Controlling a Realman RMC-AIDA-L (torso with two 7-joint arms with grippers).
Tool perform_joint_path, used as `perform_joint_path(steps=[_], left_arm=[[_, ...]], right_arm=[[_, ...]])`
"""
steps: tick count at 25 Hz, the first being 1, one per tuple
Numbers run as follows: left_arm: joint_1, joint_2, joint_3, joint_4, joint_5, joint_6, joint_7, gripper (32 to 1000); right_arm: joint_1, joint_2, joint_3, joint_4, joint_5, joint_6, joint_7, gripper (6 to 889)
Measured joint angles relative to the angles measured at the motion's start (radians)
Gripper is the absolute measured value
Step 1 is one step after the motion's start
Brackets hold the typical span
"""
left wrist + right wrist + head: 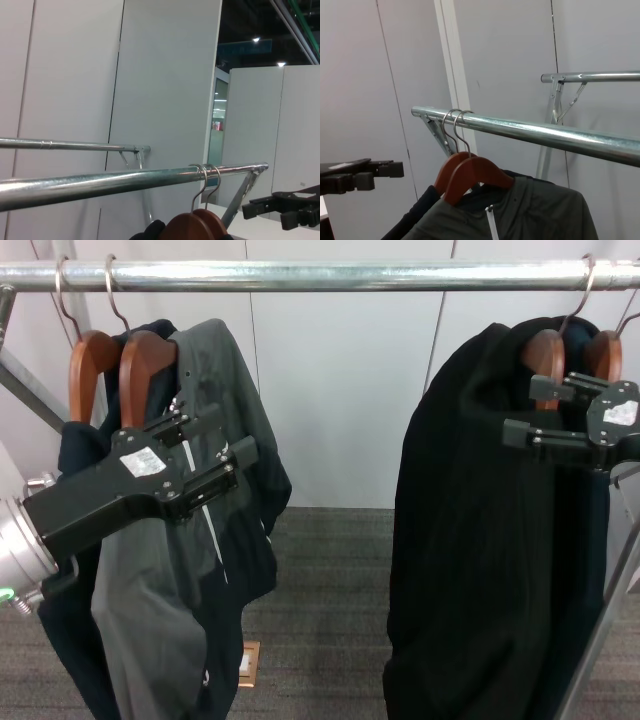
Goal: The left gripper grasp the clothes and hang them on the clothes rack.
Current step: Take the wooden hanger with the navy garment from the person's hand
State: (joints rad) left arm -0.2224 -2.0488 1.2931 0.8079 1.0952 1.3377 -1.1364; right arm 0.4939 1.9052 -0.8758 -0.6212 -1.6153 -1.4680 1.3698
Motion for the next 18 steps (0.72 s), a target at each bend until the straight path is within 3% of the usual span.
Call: perform_joint_path(steps=[18], left_arm=[[-0.012, 0.0014, -0.002, 0.004, 0.002, -0.002, 0.0, 631]], right_arm=[[0.003, 0.007, 0.002, 0.006, 0.003, 0.002, 0.001, 848]])
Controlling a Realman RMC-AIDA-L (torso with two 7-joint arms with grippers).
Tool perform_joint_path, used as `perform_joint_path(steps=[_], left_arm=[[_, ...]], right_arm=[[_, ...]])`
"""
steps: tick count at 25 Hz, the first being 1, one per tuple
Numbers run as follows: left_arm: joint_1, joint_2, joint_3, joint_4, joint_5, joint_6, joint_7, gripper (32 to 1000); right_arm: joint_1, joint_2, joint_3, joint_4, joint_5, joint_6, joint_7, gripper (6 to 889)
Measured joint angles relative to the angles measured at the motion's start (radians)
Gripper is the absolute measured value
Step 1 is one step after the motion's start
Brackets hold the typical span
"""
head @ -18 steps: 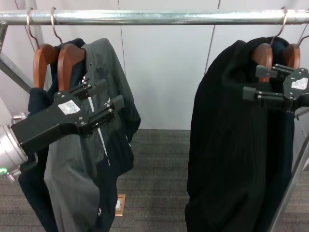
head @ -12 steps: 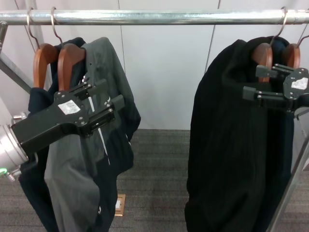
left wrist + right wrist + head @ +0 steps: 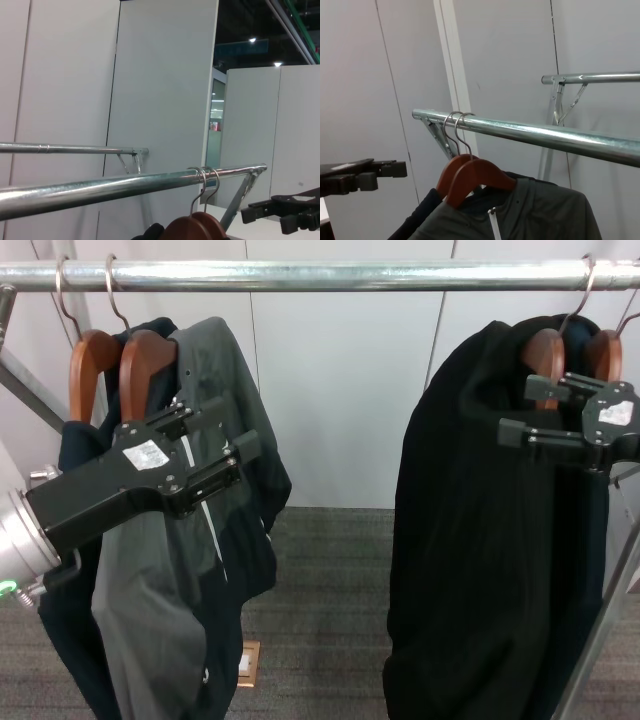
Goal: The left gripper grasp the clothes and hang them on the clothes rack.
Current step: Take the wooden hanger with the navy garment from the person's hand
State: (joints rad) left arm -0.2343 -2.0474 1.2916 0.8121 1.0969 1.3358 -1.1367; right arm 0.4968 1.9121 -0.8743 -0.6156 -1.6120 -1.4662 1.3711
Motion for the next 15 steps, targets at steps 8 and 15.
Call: perform_joint_path(steps=[8, 15], left_arm=[[0.01, 0.0008, 0.0, 0.001, 0.005, 0.001, 0.0, 632], [0.019, 0.0034, 0.0, 0.03, 0.01, 0.002, -0.019, 633]], right_arm=[[0.0, 0.004, 0.0, 0.001, -0.001, 0.0, -0.001, 848], [-0.005, 0.004, 0.0, 0.001, 0.0, 0.0, -0.001, 848]])
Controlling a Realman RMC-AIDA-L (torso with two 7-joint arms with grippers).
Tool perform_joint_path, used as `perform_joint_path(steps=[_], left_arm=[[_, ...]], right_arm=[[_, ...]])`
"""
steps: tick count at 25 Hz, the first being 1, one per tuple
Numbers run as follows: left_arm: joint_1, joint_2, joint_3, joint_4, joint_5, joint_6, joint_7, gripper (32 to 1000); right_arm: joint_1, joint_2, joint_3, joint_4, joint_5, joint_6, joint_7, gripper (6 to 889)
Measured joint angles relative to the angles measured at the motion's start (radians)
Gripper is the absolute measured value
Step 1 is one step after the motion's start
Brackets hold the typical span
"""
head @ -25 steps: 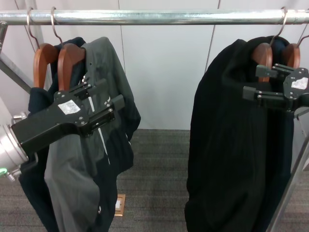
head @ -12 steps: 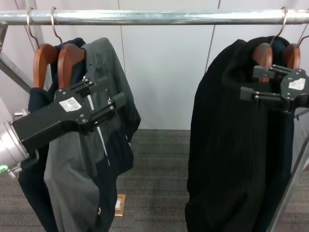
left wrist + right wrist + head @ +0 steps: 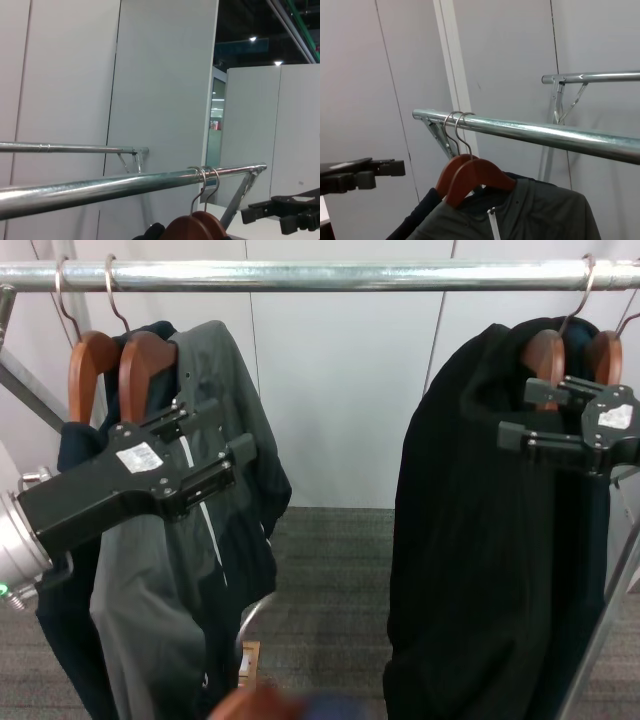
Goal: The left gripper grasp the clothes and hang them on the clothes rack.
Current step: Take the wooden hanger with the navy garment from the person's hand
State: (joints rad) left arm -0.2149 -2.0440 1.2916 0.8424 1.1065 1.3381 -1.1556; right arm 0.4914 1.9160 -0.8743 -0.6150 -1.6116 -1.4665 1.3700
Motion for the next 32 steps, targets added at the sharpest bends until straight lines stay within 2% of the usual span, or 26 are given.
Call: perform_joint_path(steps=[2, 3, 7, 9, 13, 17, 20, 22, 25, 27, 32], left_arm=[[0.011, 0.0024, -0.002, 0.025, 0.025, 0.004, -0.018, 634], [0.018, 0.0036, -0.01, 0.049, 0.055, 0.007, -0.038, 634], [0.047, 0.002, -0.05, 0.15, 0.208, 0.012, -0.151, 634], [0.066, 0.0017, -0.052, 0.194, 0.263, 0.014, -0.19, 635], [0.11, -0.0007, -0.047, 0.293, 0.384, 0.024, -0.287, 635], [0.143, -0.0032, -0.042, 0.368, 0.488, 0.045, -0.382, 636], [0.164, -0.006, -0.031, 0.397, 0.525, 0.07, -0.419, 636], [0.17, -0.0066, -0.01, 0.401, 0.531, 0.072, -0.43, 636], [0.165, -0.0087, 0.043, 0.396, 0.545, 0.039, -0.434, 637], [0.154, -0.0096, 0.082, 0.389, 0.553, -0.002, -0.436, 635], [0.13, -0.0099, 0.215, 0.385, 0.569, -0.18, -0.454, 626]], right_arm=[[-0.004, 0.0, 0.0, 0.0, 0.0, 0.0, 0.0, 848], [-0.006, 0.0, 0.0, 0.0, 0.0, 0.0, 0.0, 848], [-0.01, 0.0, 0.001, 0.0, 0.0, 0.0, 0.0, 848], [-0.01, 0.0, 0.002, 0.0, 0.0, 0.0, 0.0, 848], [-0.01, 0.0, 0.002, 0.001, -0.002, 0.01, 0.001, 848], [-0.011, 0.0, 0.002, 0.001, -0.003, 0.015, 0.001, 848], [-0.012, 0.0, 0.002, 0.006, -0.003, 0.023, 0.002, 848], [-0.012, 0.0, 0.002, 0.012, -0.002, 0.032, 0.001, 849], [-0.012, 0.0, 0.001, 0.017, -0.001, 0.036, 0.0, 849], [-0.012, 0.0, 0.002, 0.022, 0.0, 0.036, 0.0, 849], [-0.007, 0.0, 0.001, 0.026, -0.001, 0.038, 0.0, 849]])
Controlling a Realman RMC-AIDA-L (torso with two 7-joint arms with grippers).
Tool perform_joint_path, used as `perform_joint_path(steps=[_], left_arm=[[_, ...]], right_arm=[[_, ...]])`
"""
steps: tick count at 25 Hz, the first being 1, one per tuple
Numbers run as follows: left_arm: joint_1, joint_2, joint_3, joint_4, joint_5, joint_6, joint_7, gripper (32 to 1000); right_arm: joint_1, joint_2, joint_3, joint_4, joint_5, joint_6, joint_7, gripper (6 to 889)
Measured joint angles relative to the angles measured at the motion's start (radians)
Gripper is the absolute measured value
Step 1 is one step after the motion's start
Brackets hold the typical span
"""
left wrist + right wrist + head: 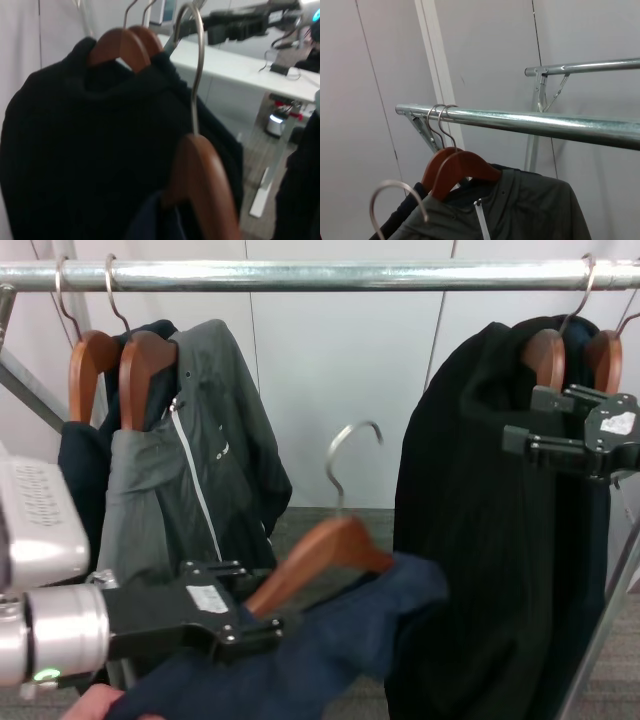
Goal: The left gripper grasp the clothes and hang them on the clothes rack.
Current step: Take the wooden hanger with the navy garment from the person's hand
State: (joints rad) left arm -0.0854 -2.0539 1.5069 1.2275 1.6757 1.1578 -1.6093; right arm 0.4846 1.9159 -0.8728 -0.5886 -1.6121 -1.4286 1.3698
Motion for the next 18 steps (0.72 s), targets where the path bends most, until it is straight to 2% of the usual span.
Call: perform_joint_path(steps=[2, 5, 7, 12, 18], left_arm=[[-0.004, 0.0003, 0.051, -0.001, 0.001, -0.071, -0.003, 622], [-0.01, 0.0005, 0.072, -0.004, 0.003, -0.099, -0.007, 616], [-0.019, 0.0006, 0.079, -0.011, 0.009, -0.107, -0.015, 612], [-0.053, 0.0002, 0.081, -0.026, 0.078, -0.113, -0.07, 603], [-0.061, -0.0021, 0.098, -0.034, 0.093, -0.164, -0.084, 552]], right_arm=[[0.001, 0.0, 0.0, 0.0, 0.0, 0.0, 0.0, 849], [0.002, 0.0, 0.0, 0.0, 0.0, 0.001, 0.0, 849], [0.002, 0.0, 0.0, 0.0, 0.0, 0.001, 0.0, 849], [0.002, 0.0, 0.001, -0.001, 0.002, 0.001, 0.0, 849], [0.003, 0.0, 0.01, -0.001, 0.003, 0.0, 0.0, 849]])
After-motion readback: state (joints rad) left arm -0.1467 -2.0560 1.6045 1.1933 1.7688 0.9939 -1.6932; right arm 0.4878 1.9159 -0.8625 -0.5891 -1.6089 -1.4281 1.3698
